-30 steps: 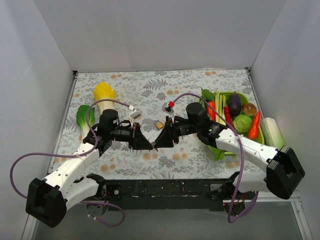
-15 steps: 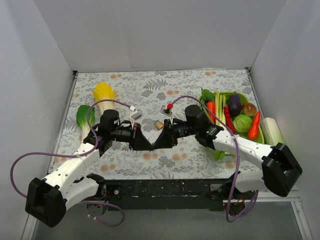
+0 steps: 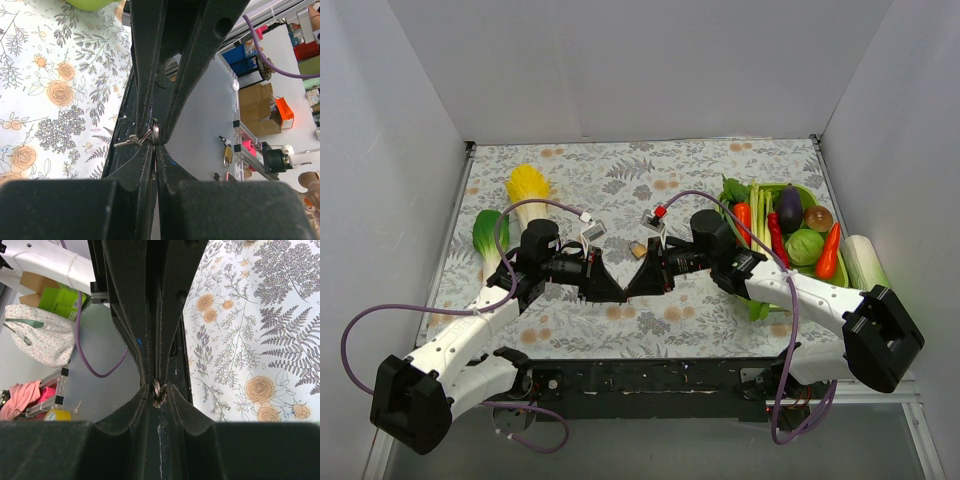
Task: Unlock with the key
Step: Pick up the key from the center of the board.
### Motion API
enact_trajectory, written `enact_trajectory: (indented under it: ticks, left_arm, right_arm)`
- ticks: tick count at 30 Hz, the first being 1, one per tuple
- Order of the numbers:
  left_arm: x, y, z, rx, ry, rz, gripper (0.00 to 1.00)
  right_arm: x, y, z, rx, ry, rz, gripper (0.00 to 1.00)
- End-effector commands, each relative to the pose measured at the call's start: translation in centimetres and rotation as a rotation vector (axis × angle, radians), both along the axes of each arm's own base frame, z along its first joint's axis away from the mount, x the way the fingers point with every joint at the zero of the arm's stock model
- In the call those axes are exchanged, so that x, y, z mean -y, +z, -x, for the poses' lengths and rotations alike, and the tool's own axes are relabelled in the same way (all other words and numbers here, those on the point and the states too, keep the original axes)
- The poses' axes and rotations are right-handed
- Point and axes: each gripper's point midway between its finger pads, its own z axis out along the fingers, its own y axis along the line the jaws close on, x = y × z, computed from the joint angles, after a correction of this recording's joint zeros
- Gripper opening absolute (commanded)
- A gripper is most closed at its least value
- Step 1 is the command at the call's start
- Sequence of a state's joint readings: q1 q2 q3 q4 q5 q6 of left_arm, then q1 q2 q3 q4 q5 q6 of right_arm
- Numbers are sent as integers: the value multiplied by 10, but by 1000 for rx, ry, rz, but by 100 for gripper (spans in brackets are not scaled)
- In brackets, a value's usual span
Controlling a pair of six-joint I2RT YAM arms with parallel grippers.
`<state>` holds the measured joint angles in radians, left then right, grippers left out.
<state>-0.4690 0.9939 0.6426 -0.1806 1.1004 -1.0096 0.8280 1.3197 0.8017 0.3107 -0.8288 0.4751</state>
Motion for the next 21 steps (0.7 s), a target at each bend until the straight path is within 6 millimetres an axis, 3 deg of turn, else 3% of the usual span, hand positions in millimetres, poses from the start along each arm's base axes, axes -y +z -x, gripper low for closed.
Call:
enact_trajectory:
  ticks: [1, 4, 9, 14, 16, 18, 20, 21]
  left_arm:
    - [1, 9, 3, 34, -28, 21, 0]
    - [2, 9, 3, 34, -29, 21, 0]
    - [2, 7, 0, 37, -10, 11, 0]
    - [2, 4, -10, 55, 44, -11, 1]
    - [2, 3, -15, 66, 74, -18, 19]
    - [2, 4, -23, 89, 117, -18, 52]
    - [1, 8, -30, 121, 171, -13, 72]
    - [1, 11, -33, 137, 192, -1, 88]
  right_arm:
    - [-2, 18, 2, 57, 4, -59, 27]
    - [-1, 17, 1, 57, 4, -57, 23]
    - [-1, 15, 2, 52, 11, -55, 1]
    - [0, 17, 6, 49, 22, -72, 1]
    - [0, 20, 4, 55, 2, -78, 1]
    - [2, 22, 1, 64, -23, -86, 1]
    - [2, 25, -5, 75, -70, -88, 1]
    - [4, 26, -7, 81, -86, -92, 1]
